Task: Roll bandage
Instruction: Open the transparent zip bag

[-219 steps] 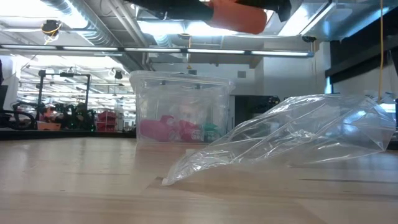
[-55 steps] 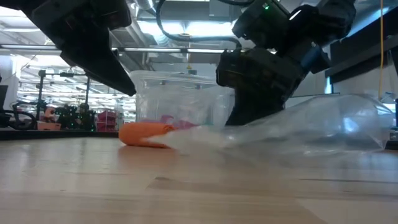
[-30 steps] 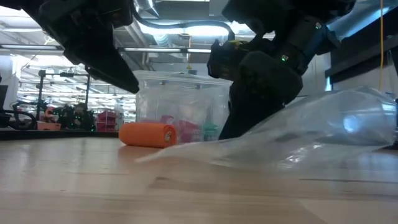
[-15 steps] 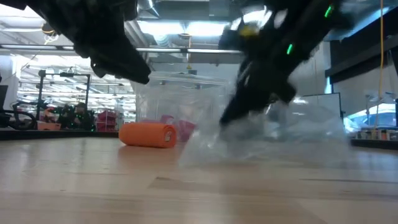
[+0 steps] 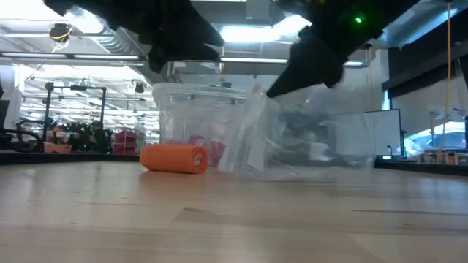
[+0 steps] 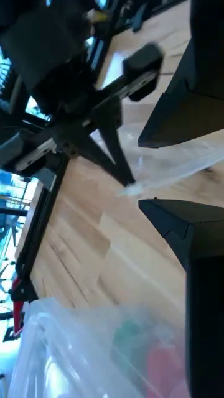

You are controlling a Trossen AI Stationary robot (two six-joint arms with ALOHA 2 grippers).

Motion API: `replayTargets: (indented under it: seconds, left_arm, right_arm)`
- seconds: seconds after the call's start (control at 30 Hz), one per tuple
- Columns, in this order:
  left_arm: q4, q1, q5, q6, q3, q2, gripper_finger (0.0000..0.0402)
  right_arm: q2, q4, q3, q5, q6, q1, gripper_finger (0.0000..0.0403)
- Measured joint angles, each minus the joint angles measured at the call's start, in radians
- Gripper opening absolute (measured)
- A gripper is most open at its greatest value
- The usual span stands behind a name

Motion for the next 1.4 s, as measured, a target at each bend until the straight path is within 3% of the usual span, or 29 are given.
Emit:
replayTargets:
  seconds: [0.1,0.3,1.0,1.4]
  left_arm:
    - [0.007,0.044,0.071,-0.026,0.017,0.018,0.0136]
    - [0.091,0.078,0.164,-0.043,0.023,0.105,0.0136]
    - [0.108,0.126,0.151,-0.068,0.023,0.152,0.0135]
    - [0.152,0.126,0.153,-0.004,0.023,0.152,0.0035]
  right_arm:
    - [0.0,0.045,0.0,0.043,-0.026,0.0,0.0002]
    - [-0.002,0.108,0.001,0.018,-0.076,0.0,0.0002]
    - [-0.002,0.131,0.002,0.006,-0.074,0.0,0.0002]
    - [-0.002,0.167,0.002,0.006,-0.076,0.0,0.0002]
